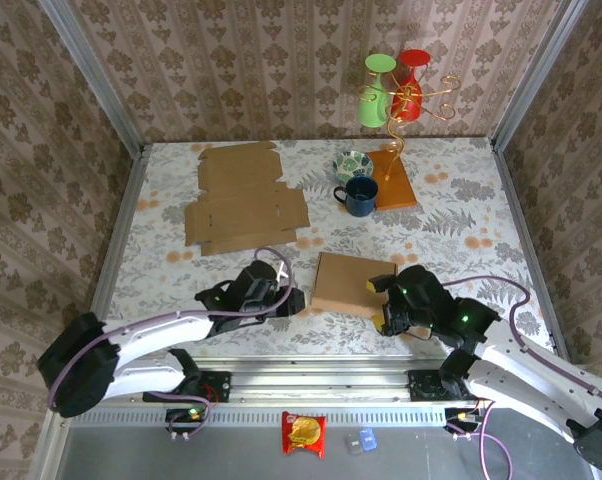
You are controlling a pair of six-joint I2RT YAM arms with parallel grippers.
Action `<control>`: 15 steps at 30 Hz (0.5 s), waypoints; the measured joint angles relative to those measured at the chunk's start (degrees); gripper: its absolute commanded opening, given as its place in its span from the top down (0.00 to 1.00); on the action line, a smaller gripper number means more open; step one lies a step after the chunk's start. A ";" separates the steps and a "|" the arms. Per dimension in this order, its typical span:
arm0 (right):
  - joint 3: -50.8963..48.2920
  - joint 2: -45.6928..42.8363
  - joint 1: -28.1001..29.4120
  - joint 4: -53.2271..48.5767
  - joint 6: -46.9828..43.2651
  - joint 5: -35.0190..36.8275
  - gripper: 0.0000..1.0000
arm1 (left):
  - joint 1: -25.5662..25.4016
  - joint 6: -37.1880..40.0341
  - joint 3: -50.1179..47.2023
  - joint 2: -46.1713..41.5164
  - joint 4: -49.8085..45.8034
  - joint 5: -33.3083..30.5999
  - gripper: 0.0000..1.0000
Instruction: Fold the paper box
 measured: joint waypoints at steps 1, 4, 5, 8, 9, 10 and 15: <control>-0.87 -0.39 0.00 0.07 0.17 -0.07 0.25 | -0.07 0.20 -0.15 1.60 0.02 -0.17 0.74; -4.44 -1.16 -0.04 0.87 0.42 -0.26 0.26 | -0.13 0.50 -0.11 5.88 1.95 -0.44 0.72; -5.51 -1.31 -0.15 0.90 0.42 -0.42 0.26 | -0.13 0.50 -0.07 6.95 2.64 -0.46 0.72; -7.58 -2.32 -0.35 0.22 0.26 -0.37 0.27 | -0.11 0.02 0.42 8.13 2.38 -1.05 0.64; -7.65 -2.89 -0.44 -0.09 0.11 -0.33 0.28 | -0.11 -0.63 0.92 7.78 1.60 -1.60 0.61; -7.65 -3.63 -0.50 -0.15 -0.15 -0.15 0.28 | -0.11 -1.77 1.88 7.13 0.07 -2.25 0.58; -7.65 -4.68 -2.14 -0.20 -2.25 0.24 0.28 | 0.44 -6.95 9.25 3.65 -7.87 -2.75 0.53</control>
